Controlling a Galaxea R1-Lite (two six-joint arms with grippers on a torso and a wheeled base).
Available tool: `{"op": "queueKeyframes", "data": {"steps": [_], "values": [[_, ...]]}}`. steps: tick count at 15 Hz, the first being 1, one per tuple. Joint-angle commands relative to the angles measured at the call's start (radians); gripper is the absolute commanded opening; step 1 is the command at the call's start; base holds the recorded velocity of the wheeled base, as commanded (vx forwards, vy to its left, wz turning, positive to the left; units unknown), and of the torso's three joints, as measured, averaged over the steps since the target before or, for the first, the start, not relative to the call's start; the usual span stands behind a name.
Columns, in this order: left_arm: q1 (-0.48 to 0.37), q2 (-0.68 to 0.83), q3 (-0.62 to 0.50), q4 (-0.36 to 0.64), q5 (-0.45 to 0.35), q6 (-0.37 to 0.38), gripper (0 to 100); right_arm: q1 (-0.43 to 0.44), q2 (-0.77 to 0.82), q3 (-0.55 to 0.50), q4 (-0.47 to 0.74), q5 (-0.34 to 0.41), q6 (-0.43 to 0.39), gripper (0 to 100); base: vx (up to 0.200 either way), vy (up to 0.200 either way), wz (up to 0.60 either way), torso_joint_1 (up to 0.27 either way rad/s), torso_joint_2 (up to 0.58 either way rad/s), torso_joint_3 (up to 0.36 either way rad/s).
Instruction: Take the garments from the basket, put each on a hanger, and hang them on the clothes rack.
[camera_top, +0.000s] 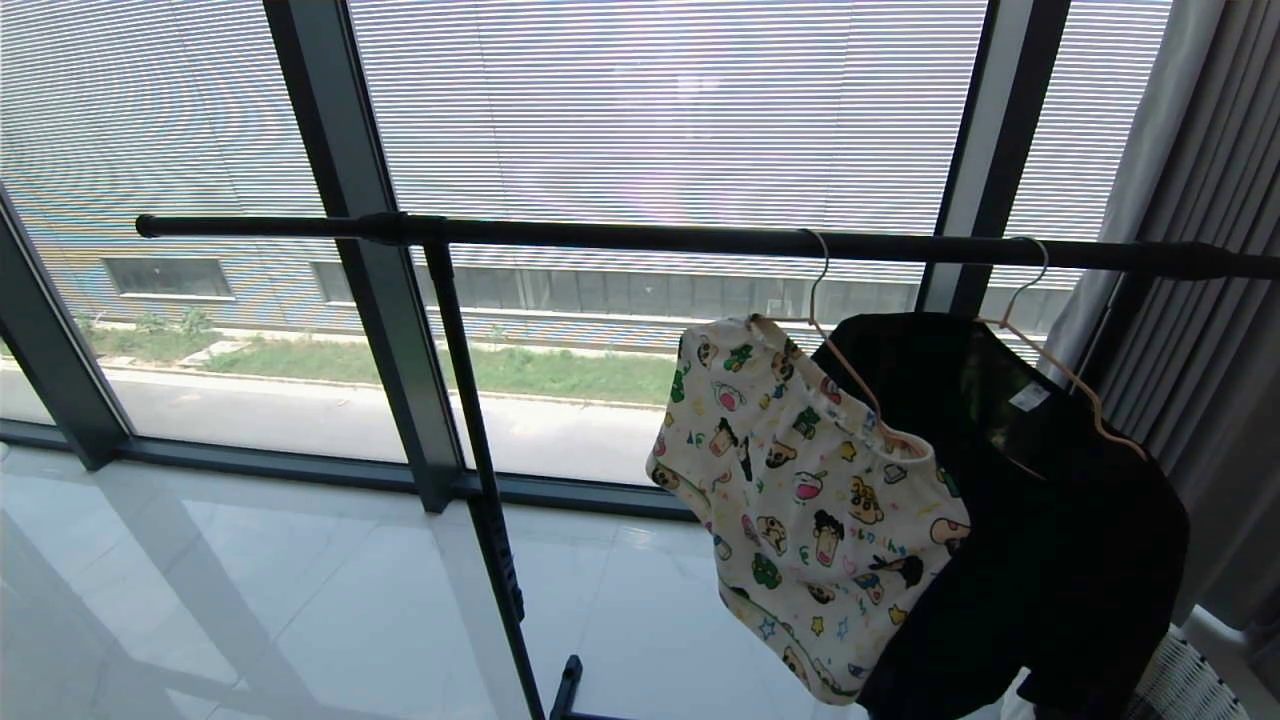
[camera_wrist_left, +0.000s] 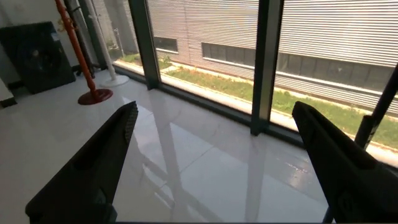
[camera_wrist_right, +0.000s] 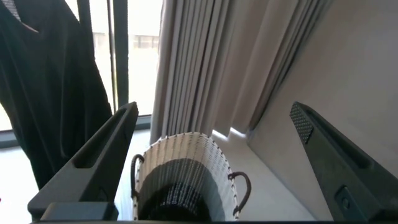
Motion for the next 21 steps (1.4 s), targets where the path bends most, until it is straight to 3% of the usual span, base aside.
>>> {"op": "queueKeyframes", "data": {"steps": [1, 3, 6, 9, 10, 13, 17, 18, 21], "values": [[0.001, 0.000, 0.000, -0.001, 0.000, -0.054, 100, 0.000, 0.002, 0.000, 0.001, 0.105, -0.001, 100, 0.000, 0.000, 0.00, 0.000, 0.00, 0.000], [-0.001, 0.000, 0.000, 0.035, -0.049, -0.096, 100, 0.000, 0.002, 0.000, 0.005, 0.300, -0.013, 100, 0.000, 0.000, 0.00, 0.000, 0.00, 0.000], [-0.001, 0.000, 0.000, 0.125, -0.216, -0.099, 100, 0.000, 0.002, 0.000, 0.014, 0.289, 0.056, 100, 0.000, 0.000, 0.00, 0.000, 0.00, 0.000], [-0.001, 0.000, 0.000, 0.127, -0.597, 0.003, 100, 0.001, 0.002, 0.000, 0.016, 0.278, 0.056, 100, 0.000, 0.000, 0.00, 0.000, 0.00, 0.000], [-0.001, 0.000, 0.000, 0.130, -0.655, 0.007, 100, 0.001, 0.002, 0.000, 0.017, 0.278, 0.056, 100, 0.000, 0.000, 0.00, 0.000, 0.00, 0.000], [0.001, 0.000, 0.000, 0.173, -0.633, -0.048, 100, 0.001, 0.002, 0.000, 0.019, 0.269, 0.070, 100, 0.000, 0.000, 0.00, 0.000, 0.00, 0.000], [0.001, 0.000, 0.000, 0.164, -0.633, -0.005, 100, 0.001, 0.002, 0.000, 0.022, 0.254, 0.113, 100, 0.000, 0.000, 0.00, 0.000, 0.00, 0.000], [0.001, 0.000, 0.000, 0.164, -0.630, -0.010, 100, 0.001, 0.002, 0.000, 0.025, 0.281, 0.113, 100, 0.000, 0.000, 0.00, 0.000, 0.00, 0.000], [-0.001, 0.000, 0.000, 0.180, -0.612, -0.036, 100, 0.001, 0.002, 0.000, 0.088, 0.455, 0.137, 100, 0.000, 0.000, 0.00, 0.000, 0.00, 0.000]]}}
